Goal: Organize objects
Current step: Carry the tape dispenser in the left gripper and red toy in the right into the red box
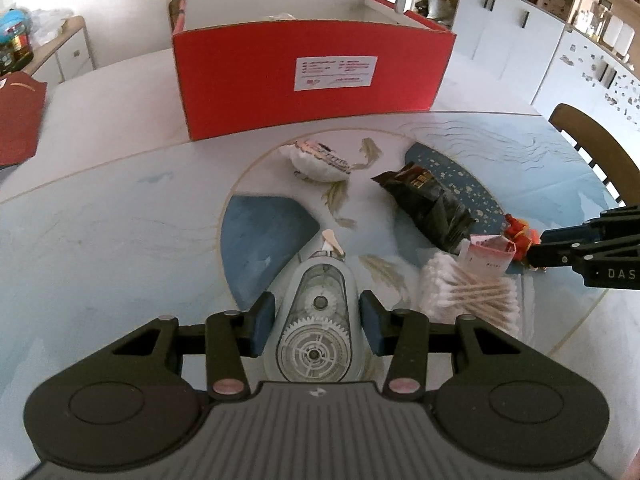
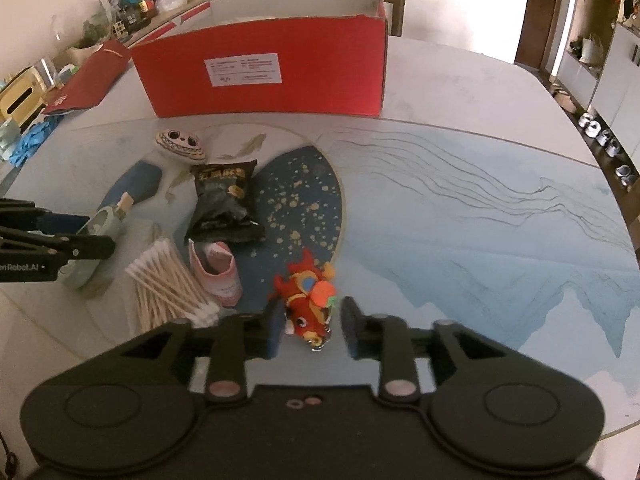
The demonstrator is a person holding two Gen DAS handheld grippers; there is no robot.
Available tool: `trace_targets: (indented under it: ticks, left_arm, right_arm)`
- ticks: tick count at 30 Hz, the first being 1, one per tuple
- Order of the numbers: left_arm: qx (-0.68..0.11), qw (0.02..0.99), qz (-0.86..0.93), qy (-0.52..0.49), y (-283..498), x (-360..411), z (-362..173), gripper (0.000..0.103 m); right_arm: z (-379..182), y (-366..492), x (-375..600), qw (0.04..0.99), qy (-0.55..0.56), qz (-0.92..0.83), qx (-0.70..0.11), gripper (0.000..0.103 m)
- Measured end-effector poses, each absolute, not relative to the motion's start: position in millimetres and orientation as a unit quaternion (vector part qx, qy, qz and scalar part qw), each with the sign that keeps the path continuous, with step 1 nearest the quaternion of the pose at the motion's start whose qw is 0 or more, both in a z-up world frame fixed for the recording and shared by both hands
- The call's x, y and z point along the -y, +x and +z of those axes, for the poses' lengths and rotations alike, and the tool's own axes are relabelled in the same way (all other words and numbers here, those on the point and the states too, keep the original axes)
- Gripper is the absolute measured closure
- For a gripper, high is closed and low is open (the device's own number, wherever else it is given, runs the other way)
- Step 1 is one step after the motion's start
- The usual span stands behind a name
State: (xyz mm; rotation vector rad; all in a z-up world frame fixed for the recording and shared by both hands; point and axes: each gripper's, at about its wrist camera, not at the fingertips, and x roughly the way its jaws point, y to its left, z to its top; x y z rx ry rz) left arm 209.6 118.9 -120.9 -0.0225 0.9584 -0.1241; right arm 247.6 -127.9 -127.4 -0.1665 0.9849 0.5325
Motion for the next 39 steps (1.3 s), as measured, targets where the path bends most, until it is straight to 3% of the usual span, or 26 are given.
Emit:
trace_targets:
  ticks: [2,8,22,39]
  left_arm:
    - [-0.461,0.886,-0.056,-0.014,207.1,-120.5,-121.0,0.059]
    - [-0.463,0.885,-0.046,-0.018,201.8,-122.0,-120.3,0.059]
    - [-0.463,0.886,-0.027,-0.027,198.5,-119.7,-116.3,0.059]
    - [-0.438,0.897,-0.038,-0.051,192.2,-88.4,-68.0,0.059]
  right_arm:
    - [-128.5,248.1,126.2,0.844,-0.084,0.254,-0.465,0.056]
    - [-133.5,253.1,114.5,0.843,-0.104,0.256,-0.461,0.056]
    - [-129.2,245.6,112.9,0.837,-0.126,0.262,-0.463,0.065]
    - [-59.5,236.3,141.4,0.854,-0.091,0.288,-0.424,0.065]
